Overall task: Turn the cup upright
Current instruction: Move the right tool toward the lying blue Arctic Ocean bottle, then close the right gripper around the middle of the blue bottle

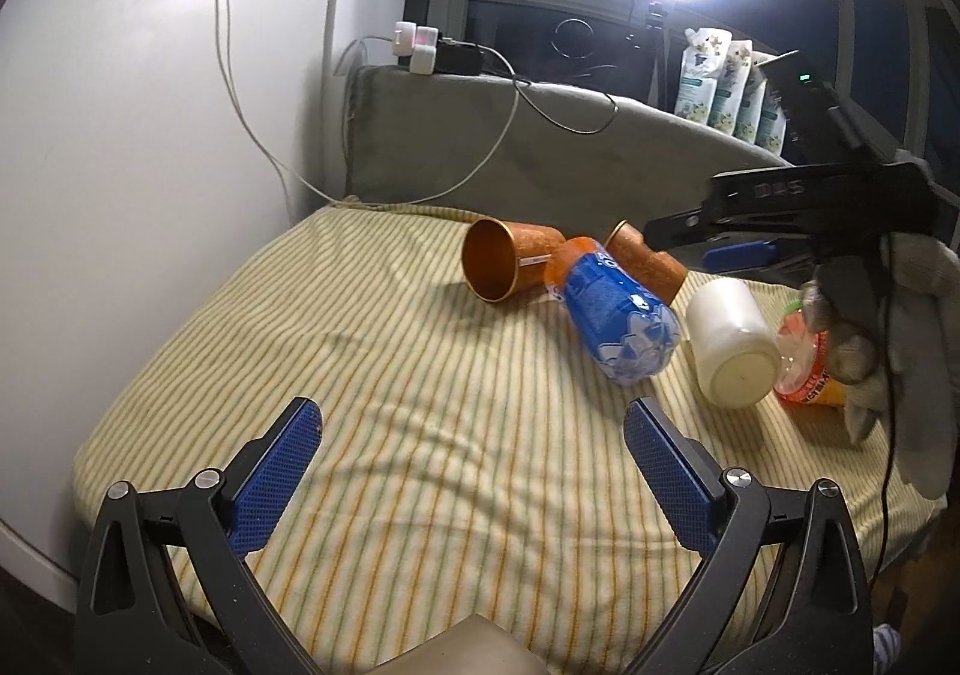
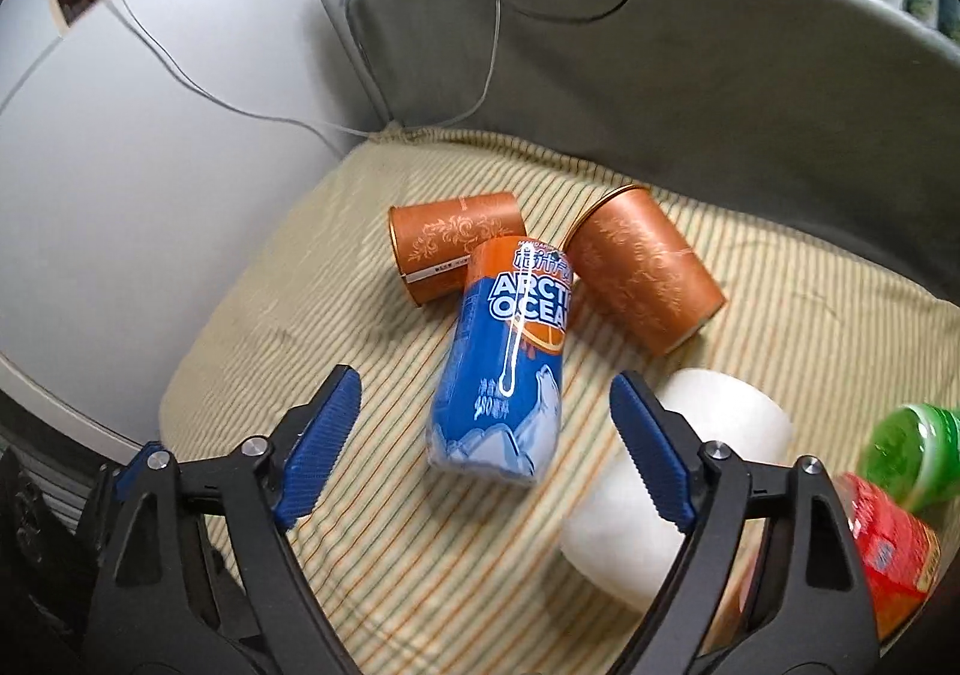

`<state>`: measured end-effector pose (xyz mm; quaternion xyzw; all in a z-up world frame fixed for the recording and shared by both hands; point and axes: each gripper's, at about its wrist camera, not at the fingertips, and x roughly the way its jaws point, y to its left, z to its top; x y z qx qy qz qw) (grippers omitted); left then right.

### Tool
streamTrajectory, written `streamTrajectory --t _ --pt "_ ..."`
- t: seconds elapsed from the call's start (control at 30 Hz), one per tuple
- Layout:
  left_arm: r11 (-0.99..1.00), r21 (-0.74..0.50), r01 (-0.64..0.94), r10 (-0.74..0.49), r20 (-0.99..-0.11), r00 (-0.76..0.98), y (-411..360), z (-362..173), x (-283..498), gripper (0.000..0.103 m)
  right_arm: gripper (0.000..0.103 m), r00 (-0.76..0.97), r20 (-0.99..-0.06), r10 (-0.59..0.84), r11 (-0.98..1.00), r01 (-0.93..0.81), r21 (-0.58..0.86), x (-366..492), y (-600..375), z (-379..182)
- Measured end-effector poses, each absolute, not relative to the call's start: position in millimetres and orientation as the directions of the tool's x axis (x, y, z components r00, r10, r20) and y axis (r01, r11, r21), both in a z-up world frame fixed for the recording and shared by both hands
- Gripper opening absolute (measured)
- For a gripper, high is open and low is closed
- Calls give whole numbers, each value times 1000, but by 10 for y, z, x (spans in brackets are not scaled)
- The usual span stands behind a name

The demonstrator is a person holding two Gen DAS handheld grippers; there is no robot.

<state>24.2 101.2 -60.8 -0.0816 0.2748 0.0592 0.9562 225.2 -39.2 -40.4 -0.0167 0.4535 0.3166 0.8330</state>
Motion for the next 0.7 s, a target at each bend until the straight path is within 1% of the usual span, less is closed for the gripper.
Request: streamTrajectory --t 0.07,0.13,0.33,0.53,0.7 --pt "979 -129 -160 67 -536 841 1039 -615 243 101 81 363 -786 500 802 -537 263 2335 -315 -480" --pt "978 -132 -163 68 -536 841 1060 -617 235 101 80 346 -803 486 809 -527 262 2418 -251 -556" --pt "976 -137 -172 73 -532 844 1122 -612 222 101 77 328 -844 423 827 -521 212 2547 -82 -708" --pt "974 -143 -177 75 -530 845 1156 -605 221 101 75 291 -870 398 833 -512 210 2635 19 -813" --pt "974 -143 -177 78 -522 850 1157 -584 209 101 72 272 -881 388 835 -508 211 2715 87 -903"
